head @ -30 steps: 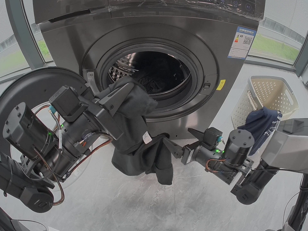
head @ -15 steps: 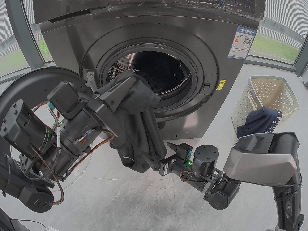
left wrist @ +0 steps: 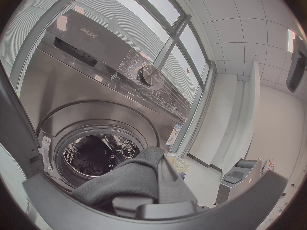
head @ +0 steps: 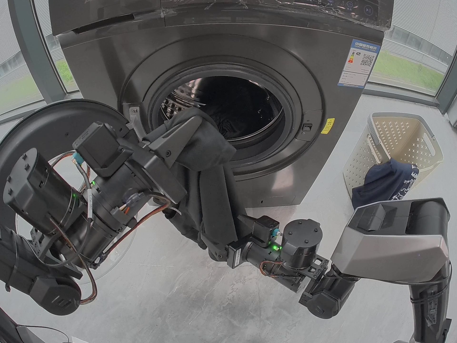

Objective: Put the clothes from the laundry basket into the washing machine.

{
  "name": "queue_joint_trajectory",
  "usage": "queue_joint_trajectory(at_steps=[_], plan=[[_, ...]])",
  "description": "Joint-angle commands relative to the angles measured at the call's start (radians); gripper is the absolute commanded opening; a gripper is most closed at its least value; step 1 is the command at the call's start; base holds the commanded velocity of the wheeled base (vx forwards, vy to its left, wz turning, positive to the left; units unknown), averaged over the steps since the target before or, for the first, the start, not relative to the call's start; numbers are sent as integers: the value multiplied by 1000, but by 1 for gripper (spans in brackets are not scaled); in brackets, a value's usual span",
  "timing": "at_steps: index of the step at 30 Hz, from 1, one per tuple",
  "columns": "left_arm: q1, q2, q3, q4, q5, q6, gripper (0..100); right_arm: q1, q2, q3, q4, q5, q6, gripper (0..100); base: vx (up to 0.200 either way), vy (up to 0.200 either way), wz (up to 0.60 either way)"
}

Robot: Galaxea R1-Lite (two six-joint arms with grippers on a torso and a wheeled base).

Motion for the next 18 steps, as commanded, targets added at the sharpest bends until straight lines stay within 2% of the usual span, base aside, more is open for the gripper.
queue_joint_trajectory(at_steps=[1, 6, 16, 18], plan=[[0, 4, -3, -1, 0, 0, 0, 13, -10, -21, 0, 0, -4, 100, 0, 0, 0], [1, -5, -3, -1, 0, 0, 0, 6, 43, -108, 2, -2, -12, 100, 0, 0, 0], [-2, -11, -17, -1, 1, 0, 0, -6, 111, -223, 12, 9, -30, 100, 0, 0, 0], [-2, -11, -17, -1, 1, 0, 0, -13, 128, -272, 23, 35, -35, 100, 0, 0, 0]])
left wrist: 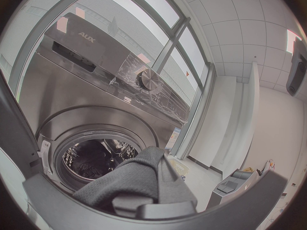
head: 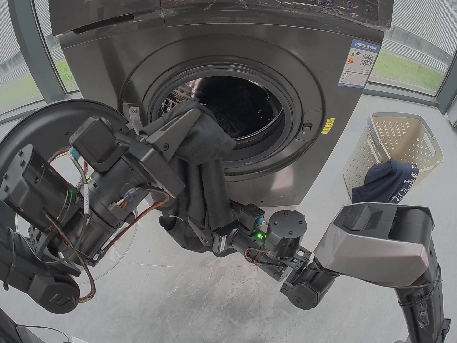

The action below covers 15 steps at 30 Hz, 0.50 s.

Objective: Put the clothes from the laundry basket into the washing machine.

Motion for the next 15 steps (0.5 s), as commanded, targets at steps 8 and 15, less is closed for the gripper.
queue_joint_trajectory(at_steps=[8, 15], plan=[[-2, -1, -1, 0, 2, 0, 0, 2, 60, -133, 13, 43, -10, 100, 0, 0, 0], [-5, -4, -1, 0, 0, -2, 0, -45, 150, -245, 42, 41, -30, 100, 0, 0, 0]])
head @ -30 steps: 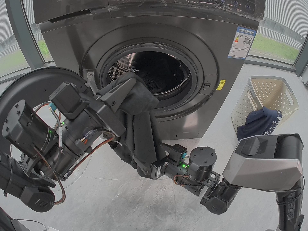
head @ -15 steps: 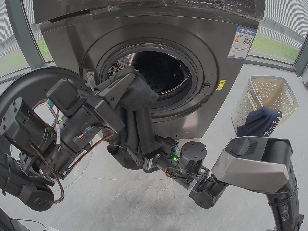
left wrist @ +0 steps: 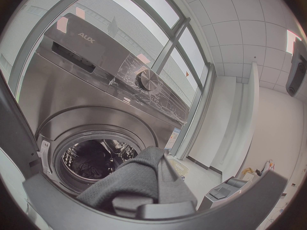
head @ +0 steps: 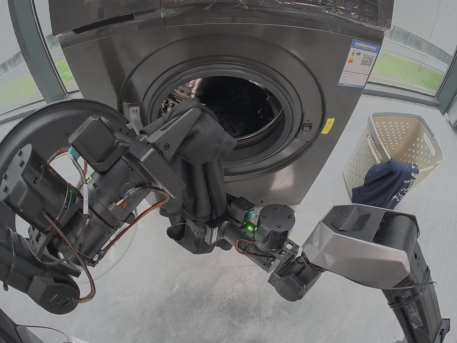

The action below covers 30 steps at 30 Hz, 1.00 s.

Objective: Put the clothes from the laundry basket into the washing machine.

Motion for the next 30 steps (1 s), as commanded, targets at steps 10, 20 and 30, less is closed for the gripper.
queue_joint_trajectory(at_steps=[10, 20, 30], plan=[[-2, -19, 0, 0, -9, -2, 0, -39, 122, -184, 23, -33, -2, 0, 0, 0, 0], [21, -12, 7, 1, -3, -3, 0, -63, 42, -136, 11, -48, 8, 0, 0, 0, 0], [176, 62, 29, 6, -9, -2, 0, -132, -191, 76, 0, -56, 14, 0, 0, 0, 0]])
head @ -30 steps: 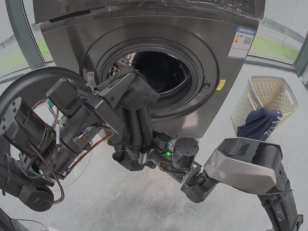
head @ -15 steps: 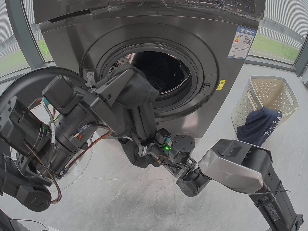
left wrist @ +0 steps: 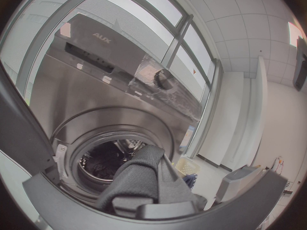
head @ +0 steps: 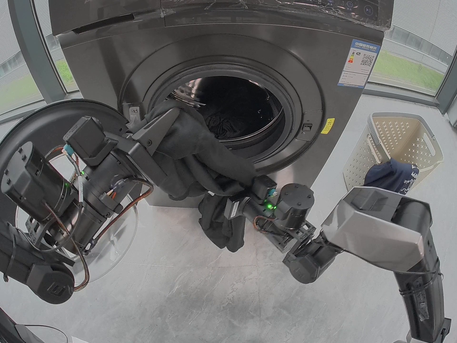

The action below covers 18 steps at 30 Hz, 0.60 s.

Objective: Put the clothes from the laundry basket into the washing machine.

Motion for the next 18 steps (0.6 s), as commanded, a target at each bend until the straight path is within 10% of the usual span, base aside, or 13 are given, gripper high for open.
queue_joint_trajectory(at_steps=[1, 18], plan=[[92, 71, 25, 8, 0, 2, 0, -48, -160, 103, -14, -1, 3, 0, 0, 0, 0], [109, 267, 138, -3, -6, 32, 0, -41, -258, 154, -14, -16, 19, 0, 0, 0, 0]])
